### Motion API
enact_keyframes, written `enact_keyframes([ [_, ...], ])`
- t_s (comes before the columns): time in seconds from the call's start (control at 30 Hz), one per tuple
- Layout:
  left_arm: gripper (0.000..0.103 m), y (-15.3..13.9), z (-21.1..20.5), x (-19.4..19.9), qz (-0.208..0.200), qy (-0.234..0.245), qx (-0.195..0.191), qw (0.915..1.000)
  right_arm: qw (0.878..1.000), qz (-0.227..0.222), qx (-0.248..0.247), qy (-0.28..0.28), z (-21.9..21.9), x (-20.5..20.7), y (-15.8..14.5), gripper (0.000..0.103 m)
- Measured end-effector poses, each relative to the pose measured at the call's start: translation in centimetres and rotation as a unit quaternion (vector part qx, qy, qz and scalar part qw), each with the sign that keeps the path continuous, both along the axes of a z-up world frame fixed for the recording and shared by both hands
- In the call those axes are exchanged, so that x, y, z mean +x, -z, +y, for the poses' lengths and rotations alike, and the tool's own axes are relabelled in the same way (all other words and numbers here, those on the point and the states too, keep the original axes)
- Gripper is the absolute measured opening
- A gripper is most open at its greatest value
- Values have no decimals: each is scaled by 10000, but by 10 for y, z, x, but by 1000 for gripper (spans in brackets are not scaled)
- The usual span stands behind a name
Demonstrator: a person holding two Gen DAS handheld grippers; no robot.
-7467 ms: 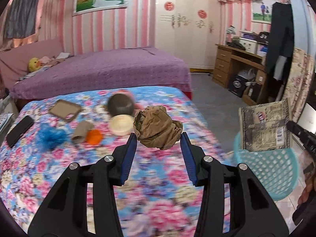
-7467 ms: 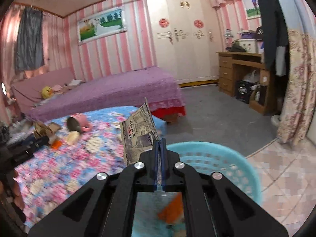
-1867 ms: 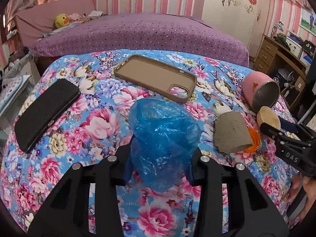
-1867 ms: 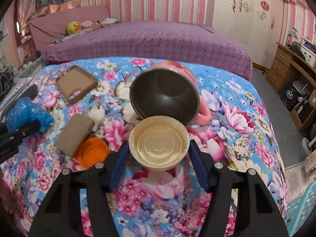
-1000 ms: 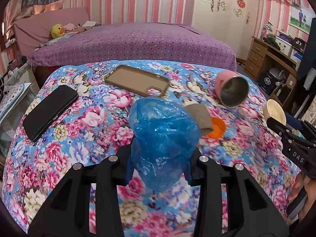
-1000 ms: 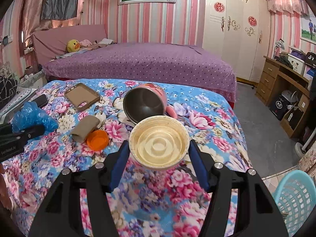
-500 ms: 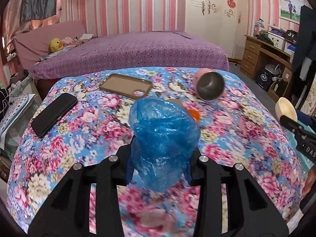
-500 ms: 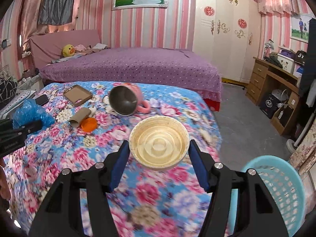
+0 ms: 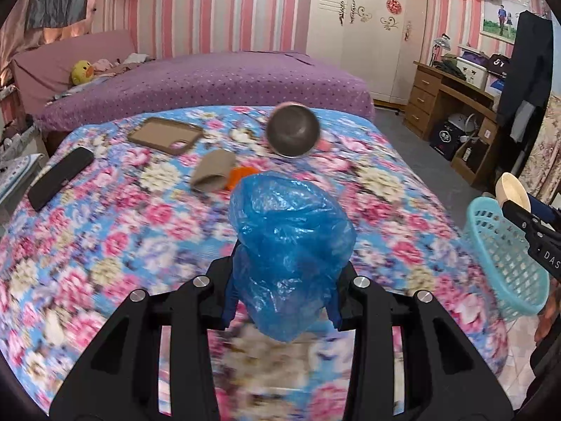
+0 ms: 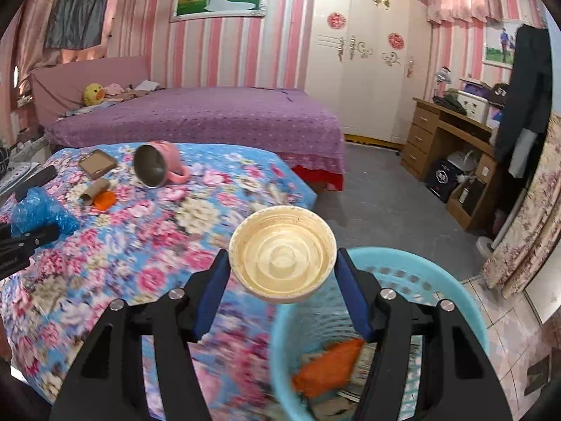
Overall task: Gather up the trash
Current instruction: 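Carry the blue bag and beige lid over the blue basket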
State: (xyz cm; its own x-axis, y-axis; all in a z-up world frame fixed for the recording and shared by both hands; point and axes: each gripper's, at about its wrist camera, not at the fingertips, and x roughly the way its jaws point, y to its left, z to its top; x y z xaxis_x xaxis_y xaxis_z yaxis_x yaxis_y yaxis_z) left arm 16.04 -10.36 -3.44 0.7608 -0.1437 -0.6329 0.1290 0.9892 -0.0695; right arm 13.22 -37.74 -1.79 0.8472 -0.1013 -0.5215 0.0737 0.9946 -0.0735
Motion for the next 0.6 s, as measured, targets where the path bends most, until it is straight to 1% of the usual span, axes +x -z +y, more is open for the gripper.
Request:
enact_keyframes([
  [0.1,38,1,-18,0,26,50,-65,10000,9999,11,36,141,-23,-8,3,61],
  [0.27,38,-7,-54,-5,-175,203,36,9996,9993,27,51,373,-57,-17,8,61],
  [0.5,38,-6,-116,-11,-230,628,31,9978,9971,-82,190,735,-98,-30,12,61],
  [0.6,38,-4,-140,-15,-265,805,83,9964,9963,-56,34,855,-110,-34,14,61],
])
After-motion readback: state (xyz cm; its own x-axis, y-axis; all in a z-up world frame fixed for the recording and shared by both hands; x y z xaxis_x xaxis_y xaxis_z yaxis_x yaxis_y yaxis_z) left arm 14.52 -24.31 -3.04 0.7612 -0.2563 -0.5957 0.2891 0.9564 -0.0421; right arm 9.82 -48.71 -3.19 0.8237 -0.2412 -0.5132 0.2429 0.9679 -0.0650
